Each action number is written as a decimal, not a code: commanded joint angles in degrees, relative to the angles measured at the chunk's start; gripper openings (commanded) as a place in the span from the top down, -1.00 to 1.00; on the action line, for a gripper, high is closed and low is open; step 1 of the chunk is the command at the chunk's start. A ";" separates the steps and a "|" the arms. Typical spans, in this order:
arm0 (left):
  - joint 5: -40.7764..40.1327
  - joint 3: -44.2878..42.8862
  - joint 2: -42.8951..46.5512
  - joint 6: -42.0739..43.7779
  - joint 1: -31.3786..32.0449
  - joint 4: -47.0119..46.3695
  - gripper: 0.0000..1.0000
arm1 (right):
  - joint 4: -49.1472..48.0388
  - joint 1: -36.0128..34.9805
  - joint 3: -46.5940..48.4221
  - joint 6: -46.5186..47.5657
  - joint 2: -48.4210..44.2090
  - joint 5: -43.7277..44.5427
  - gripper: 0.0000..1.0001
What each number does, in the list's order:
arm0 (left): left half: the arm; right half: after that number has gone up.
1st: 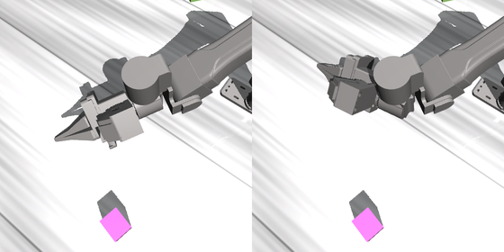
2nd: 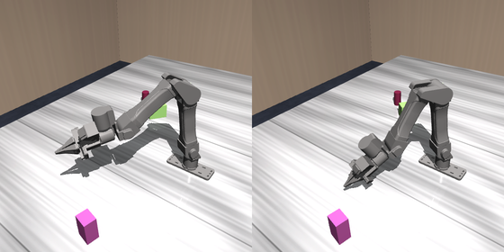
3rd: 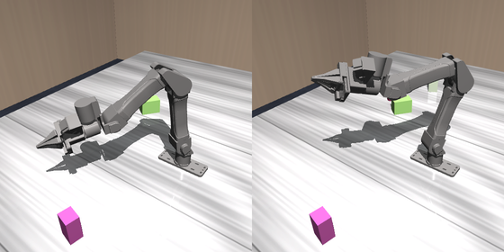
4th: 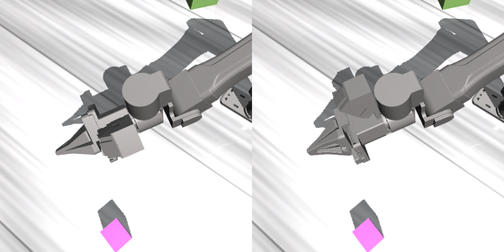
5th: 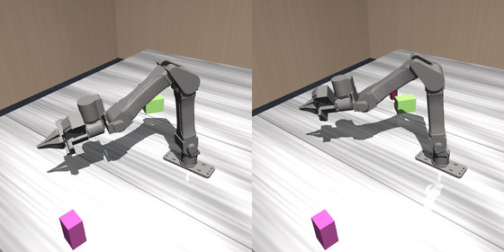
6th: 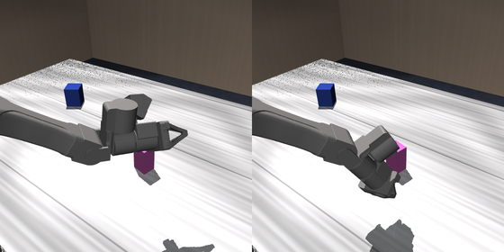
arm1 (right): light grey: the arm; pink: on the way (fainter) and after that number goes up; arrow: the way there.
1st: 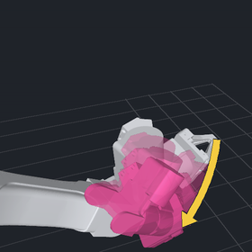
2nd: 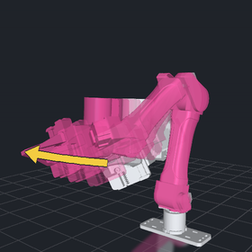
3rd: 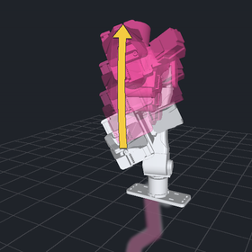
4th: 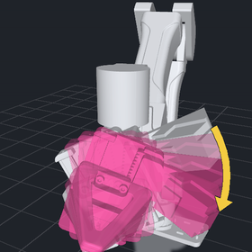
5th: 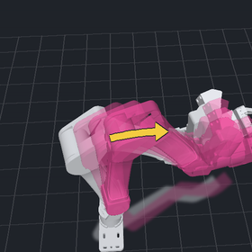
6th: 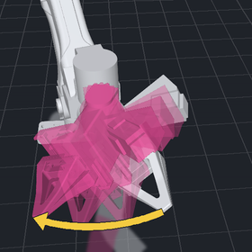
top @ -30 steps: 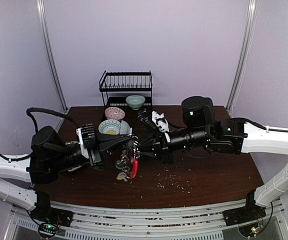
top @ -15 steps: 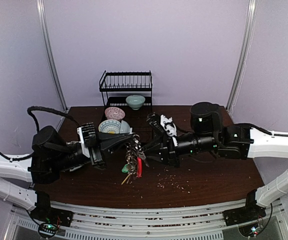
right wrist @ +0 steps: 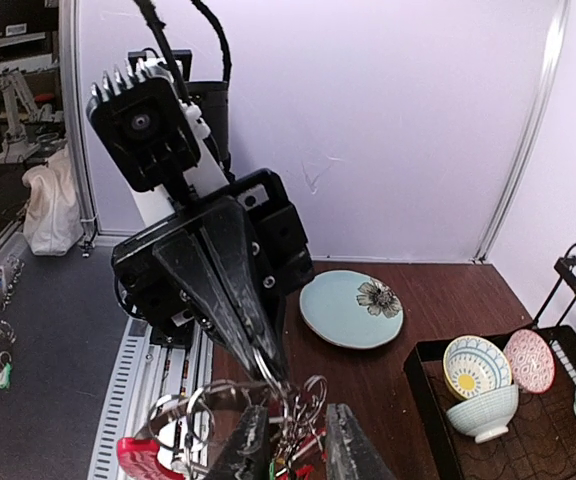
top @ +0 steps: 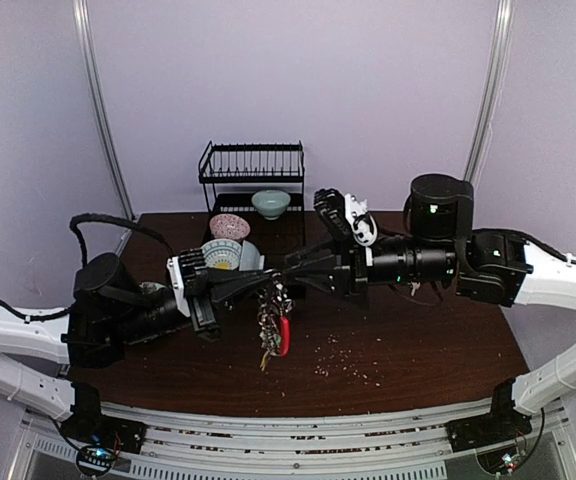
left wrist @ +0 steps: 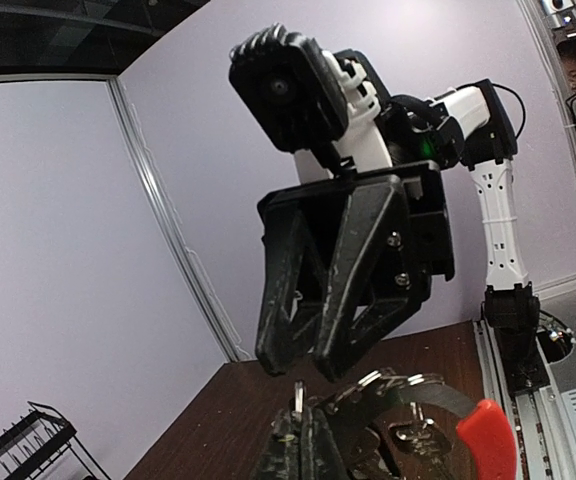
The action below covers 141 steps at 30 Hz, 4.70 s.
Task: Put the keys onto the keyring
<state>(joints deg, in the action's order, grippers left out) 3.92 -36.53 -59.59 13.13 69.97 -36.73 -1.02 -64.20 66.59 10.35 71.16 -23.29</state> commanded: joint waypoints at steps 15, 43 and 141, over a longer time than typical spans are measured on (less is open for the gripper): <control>3.99 -2.67 -1.58 1.35 0.34 -4.41 1.00 | 3.65 0.16 3.97 4.52 3.02 -3.48 0.80; -2.99 -6.90 -3.50 -7.29 -1.88 15.79 0.04 | 32.07 -0.19 15.22 9.28 5.37 19.50 1.00; 4.79 -5.30 -4.17 -3.11 -4.23 9.53 1.00 | 15.59 -4.10 3.01 3.02 1.18 19.04 0.38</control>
<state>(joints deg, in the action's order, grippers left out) 8.97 -41.89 -65.28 9.34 65.98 -20.64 19.57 -68.71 71.72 16.43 73.80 -3.90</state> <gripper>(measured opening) 0.006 0.279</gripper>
